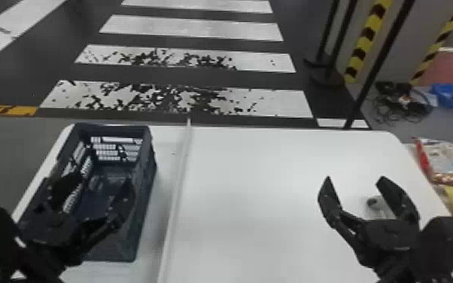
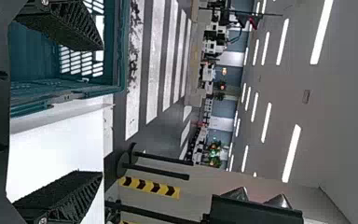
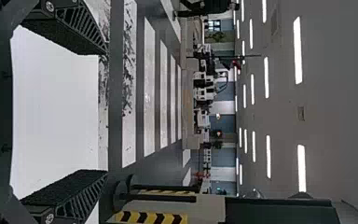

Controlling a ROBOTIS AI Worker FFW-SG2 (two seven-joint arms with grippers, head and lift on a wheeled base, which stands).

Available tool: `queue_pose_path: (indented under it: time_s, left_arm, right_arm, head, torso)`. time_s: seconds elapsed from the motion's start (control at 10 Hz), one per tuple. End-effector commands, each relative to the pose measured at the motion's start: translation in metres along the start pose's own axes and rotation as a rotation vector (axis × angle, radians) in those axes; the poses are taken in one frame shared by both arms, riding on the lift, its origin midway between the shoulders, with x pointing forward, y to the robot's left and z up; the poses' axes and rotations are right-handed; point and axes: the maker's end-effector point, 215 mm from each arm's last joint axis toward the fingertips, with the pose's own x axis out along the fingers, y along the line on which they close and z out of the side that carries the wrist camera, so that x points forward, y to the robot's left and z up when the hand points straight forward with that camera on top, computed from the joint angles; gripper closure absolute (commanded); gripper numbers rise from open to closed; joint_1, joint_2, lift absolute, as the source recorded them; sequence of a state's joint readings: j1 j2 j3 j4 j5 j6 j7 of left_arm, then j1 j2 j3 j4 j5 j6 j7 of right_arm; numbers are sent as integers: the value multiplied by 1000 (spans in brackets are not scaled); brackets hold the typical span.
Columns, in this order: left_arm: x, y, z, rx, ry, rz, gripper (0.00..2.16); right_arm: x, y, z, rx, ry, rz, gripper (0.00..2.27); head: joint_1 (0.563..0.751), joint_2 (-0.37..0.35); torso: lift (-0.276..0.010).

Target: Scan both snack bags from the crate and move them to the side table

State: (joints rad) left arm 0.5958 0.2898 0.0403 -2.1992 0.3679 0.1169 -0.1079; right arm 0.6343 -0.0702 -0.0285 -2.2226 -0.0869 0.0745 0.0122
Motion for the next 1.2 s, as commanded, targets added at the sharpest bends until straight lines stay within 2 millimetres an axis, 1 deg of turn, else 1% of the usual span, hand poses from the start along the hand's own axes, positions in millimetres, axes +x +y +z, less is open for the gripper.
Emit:
queue_pose_path:
  time_s: [0.0, 0.1, 0.3, 0.4, 0.5, 0.6, 0.7, 0.9, 1.1]
  left_arm:
    - [-15, -7, -4, -1, 15, -1, 39]
    - [-23, -12, -9, 6, 28, 3, 39]
    - [-36, -19, -20, -6, 51, 1, 39]
    - [-42, -22, -24, -11, 54, 1, 39]
    - [-47, -22, -20, -12, 35, 2, 39]
    - [-50, -23, -19, -14, 29, 3, 39]
    - [-53, -26, -18, -16, 27, -2, 39]
    - [-55, -30, -24, -23, 39, -7, 43]
    - [-53, -34, -22, -27, 35, -14, 43]
  right_arm:
    - [-14, 15, 0, 1, -3, 17, 83]
    - [-25, 24, 7, -16, -23, 24, 83]
    - [-46, 36, 19, -32, -50, 29, 87]
    - [-52, 42, 20, -29, -55, 38, 87]
    - [-56, 51, 19, -36, -57, 46, 90]
    - [-59, 60, 17, -35, -51, 60, 97]
    - [-59, 63, 14, -37, -44, 59, 97]
    - [-61, 62, 4, -46, -13, 58, 97]
    - [-61, 60, 1, -46, -9, 49, 97]
  head:
    - [695, -29]
    - [695, -14]
    - [695, 0]
    - [695, 3]
    - [695, 10]
    - [695, 21]
    - [695, 38]
    - [695, 51]
    - [695, 42]
  torso:
    - [-95]
    - [-95]
    - [-95]
    - [-95]
    - [-95]
    - [-95]
    - [-95]
    - [-95]
    - [-95]
